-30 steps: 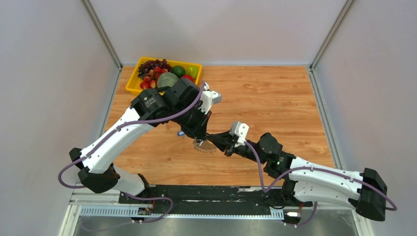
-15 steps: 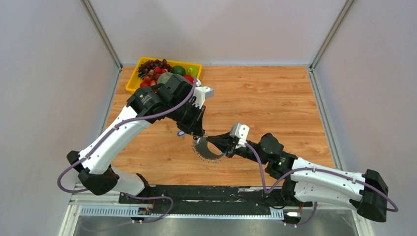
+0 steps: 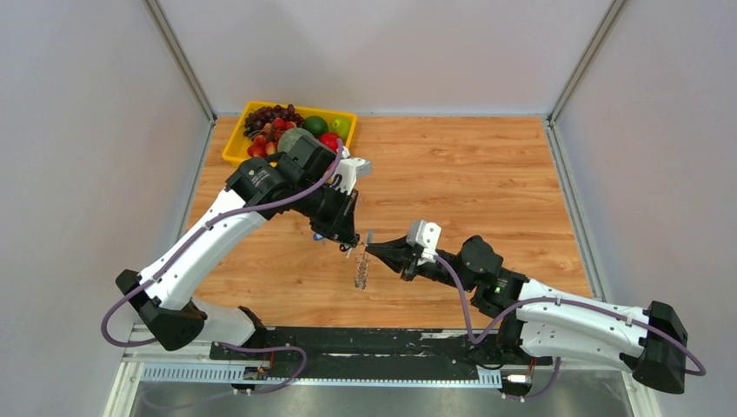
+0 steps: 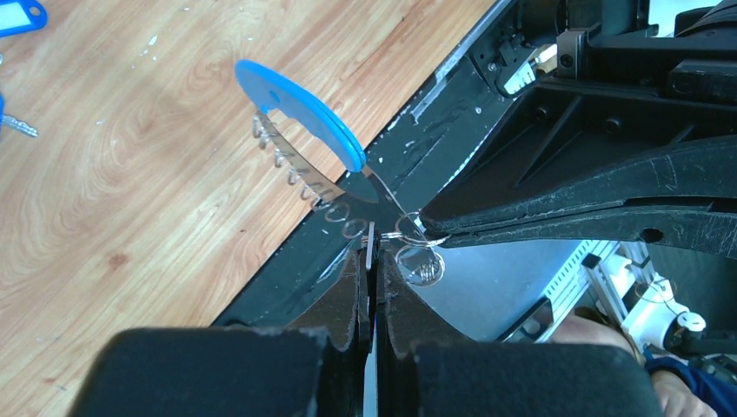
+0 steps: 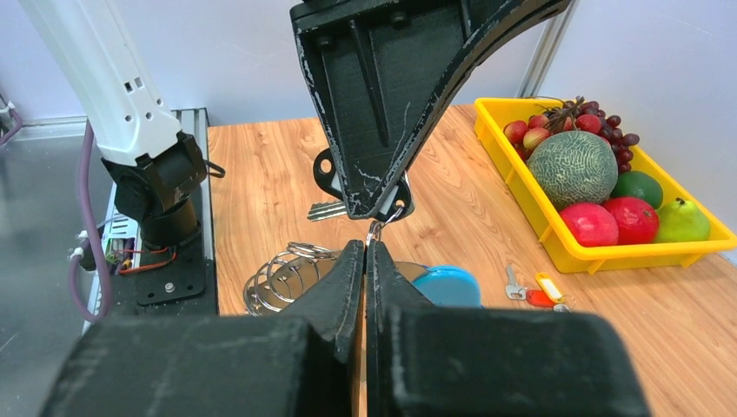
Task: Remove the keys from the keyring
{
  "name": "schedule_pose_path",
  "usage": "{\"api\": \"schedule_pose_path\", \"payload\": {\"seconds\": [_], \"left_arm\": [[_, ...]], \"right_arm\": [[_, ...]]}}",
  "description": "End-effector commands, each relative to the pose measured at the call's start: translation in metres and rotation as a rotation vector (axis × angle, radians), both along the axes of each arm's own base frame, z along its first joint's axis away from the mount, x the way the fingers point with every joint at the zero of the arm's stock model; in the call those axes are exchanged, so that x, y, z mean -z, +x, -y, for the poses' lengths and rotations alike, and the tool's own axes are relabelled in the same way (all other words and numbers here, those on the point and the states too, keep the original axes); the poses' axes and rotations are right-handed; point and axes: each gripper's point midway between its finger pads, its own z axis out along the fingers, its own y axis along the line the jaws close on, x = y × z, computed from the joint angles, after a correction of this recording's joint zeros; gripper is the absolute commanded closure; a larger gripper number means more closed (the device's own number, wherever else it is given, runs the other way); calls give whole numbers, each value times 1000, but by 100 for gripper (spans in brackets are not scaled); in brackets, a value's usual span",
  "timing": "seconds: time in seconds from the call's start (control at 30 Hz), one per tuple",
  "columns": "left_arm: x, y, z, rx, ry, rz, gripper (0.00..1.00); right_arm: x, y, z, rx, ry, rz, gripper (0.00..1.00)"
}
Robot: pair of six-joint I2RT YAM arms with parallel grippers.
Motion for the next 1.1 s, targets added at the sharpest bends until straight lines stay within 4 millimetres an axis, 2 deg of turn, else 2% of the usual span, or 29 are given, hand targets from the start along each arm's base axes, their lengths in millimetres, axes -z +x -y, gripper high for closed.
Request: {"api": "schedule_pose_path", "payload": {"seconds": [0.0, 0.37, 0.5, 0.63, 0.77, 1.07], "left_arm": [[-3, 4, 2, 13, -41, 32, 100], [-7, 9, 4, 54, -54, 84, 100], [-18, 15, 0, 58, -52, 158, 100], [-38, 18, -1, 69, -91, 242, 100], [-52, 12, 0, 100, -145, 288, 100], [-60, -5, 7, 214, -189, 360, 100]], "right_arm": [[-29, -14, 3, -54, 85, 35, 100], [-34, -21, 2, -91, 110, 35, 100], [-28, -19, -1, -91, 84, 18, 100], [-23, -15, -6, -79, 63, -3, 100], [-18, -13, -12, -83, 43, -24, 100], [-13, -1, -19, -34, 18, -80, 100]]}}
